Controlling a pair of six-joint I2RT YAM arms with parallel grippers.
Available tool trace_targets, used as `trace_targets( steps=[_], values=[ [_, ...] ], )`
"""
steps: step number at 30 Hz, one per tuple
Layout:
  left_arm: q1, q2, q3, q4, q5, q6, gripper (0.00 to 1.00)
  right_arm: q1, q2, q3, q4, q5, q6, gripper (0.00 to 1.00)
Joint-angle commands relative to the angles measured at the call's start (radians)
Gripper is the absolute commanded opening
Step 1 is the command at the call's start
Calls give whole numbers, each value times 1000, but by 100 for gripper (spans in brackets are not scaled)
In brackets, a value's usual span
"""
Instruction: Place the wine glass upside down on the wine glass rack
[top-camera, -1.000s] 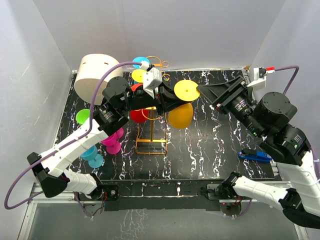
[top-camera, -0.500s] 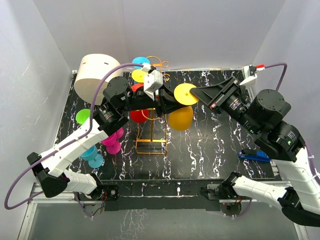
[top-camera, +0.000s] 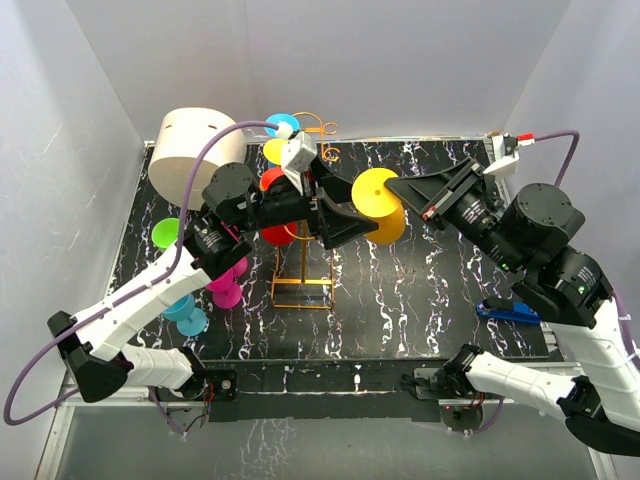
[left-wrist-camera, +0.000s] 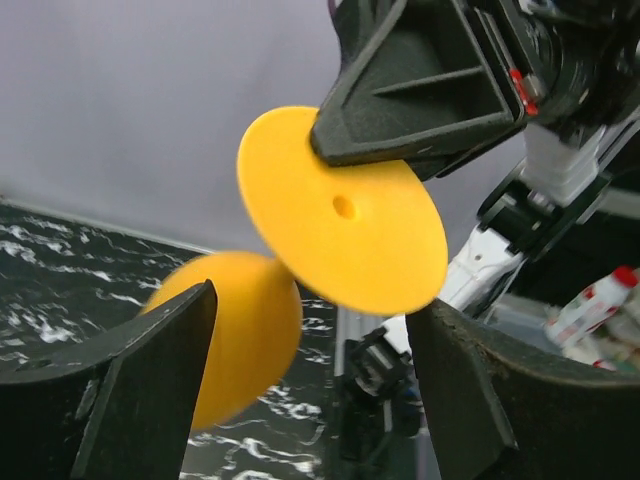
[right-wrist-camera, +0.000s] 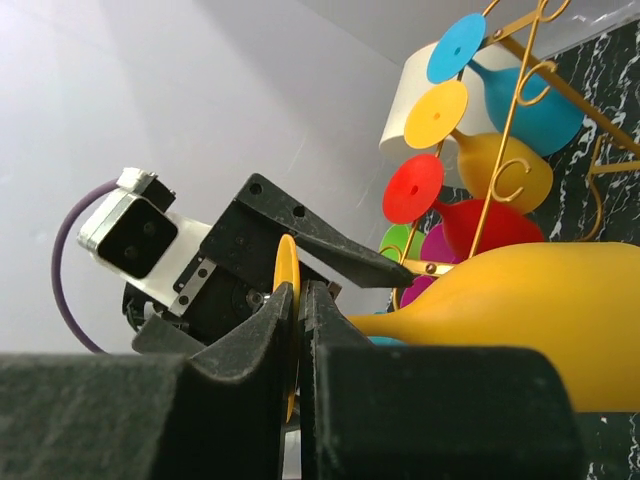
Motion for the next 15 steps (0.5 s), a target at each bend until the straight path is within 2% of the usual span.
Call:
trace_targets(
  steps=[1,5,11,15],
  values=[
    [-3,-88,-32,92,-99,-336,75,3,-25,6,53,74,-56,0],
    [-2,-141,-53,163,-182,-507,76,4,-13,14,92,63,-95,0],
    [-2,-185,-40,71,-388,-671,77,5,10,19,168,-7,-130,0],
    [-2,-140,17,13,-414,-703,76,4,11,-13,268,-101,-137,0]
  ],
)
